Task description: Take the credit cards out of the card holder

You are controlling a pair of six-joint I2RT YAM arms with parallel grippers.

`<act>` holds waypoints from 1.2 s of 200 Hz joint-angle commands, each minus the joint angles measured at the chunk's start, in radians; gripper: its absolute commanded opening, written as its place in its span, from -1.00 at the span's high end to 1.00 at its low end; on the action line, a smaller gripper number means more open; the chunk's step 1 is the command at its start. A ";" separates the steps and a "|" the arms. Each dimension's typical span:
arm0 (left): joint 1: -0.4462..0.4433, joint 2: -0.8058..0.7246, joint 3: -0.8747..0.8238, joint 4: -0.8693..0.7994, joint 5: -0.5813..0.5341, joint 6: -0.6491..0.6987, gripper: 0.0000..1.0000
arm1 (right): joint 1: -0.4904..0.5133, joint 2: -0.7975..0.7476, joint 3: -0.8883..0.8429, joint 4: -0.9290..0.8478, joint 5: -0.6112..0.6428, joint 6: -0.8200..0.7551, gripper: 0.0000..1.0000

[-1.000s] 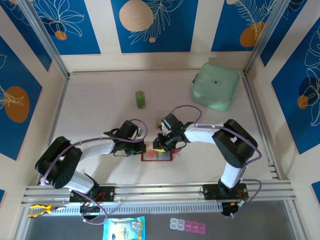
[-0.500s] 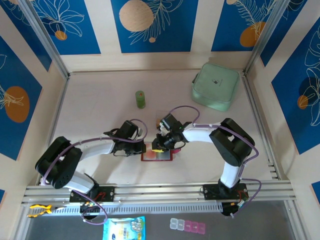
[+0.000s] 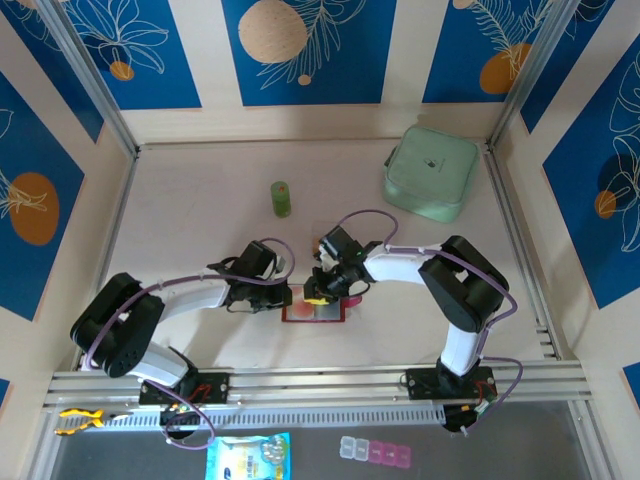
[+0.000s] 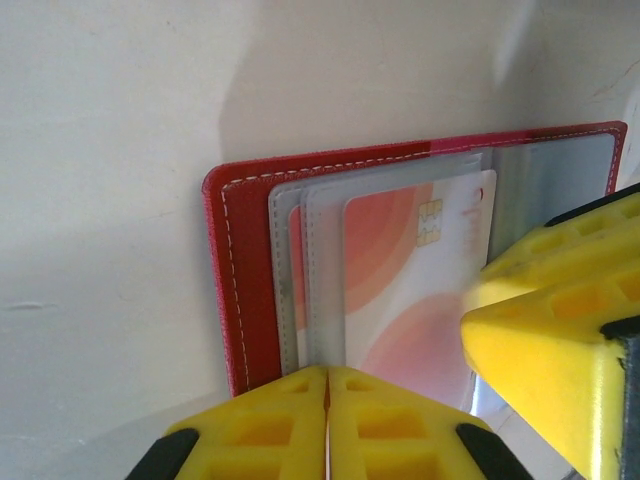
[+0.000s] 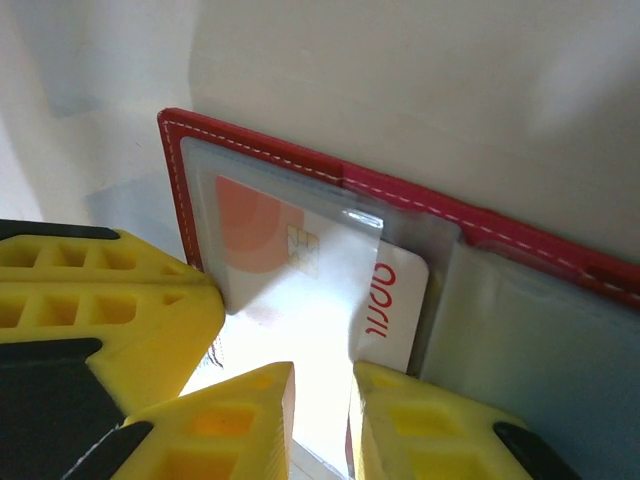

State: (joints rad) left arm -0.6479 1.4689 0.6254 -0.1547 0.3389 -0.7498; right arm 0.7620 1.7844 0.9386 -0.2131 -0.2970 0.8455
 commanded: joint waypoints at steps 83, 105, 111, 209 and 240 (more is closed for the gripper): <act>0.008 -0.037 0.003 -0.063 -0.015 0.003 0.81 | 0.005 -0.035 0.034 -0.105 0.023 -0.074 0.53; 0.010 -0.048 0.019 -0.067 0.000 0.004 0.81 | -0.001 -0.062 0.024 -0.103 0.022 -0.067 0.54; 0.010 -0.049 0.023 -0.065 0.007 0.003 0.81 | -0.002 -0.071 0.020 -0.101 0.022 -0.065 0.54; -0.019 0.030 0.051 0.018 0.071 -0.017 0.88 | -0.027 -0.120 -0.031 -0.074 0.028 -0.036 0.54; -0.019 0.035 0.046 0.004 0.048 -0.016 0.93 | -0.029 -0.112 -0.037 -0.075 0.028 -0.034 0.53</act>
State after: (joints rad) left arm -0.6594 1.4902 0.6537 -0.1493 0.3920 -0.7612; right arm 0.7383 1.6859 0.9195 -0.2813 -0.2646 0.7979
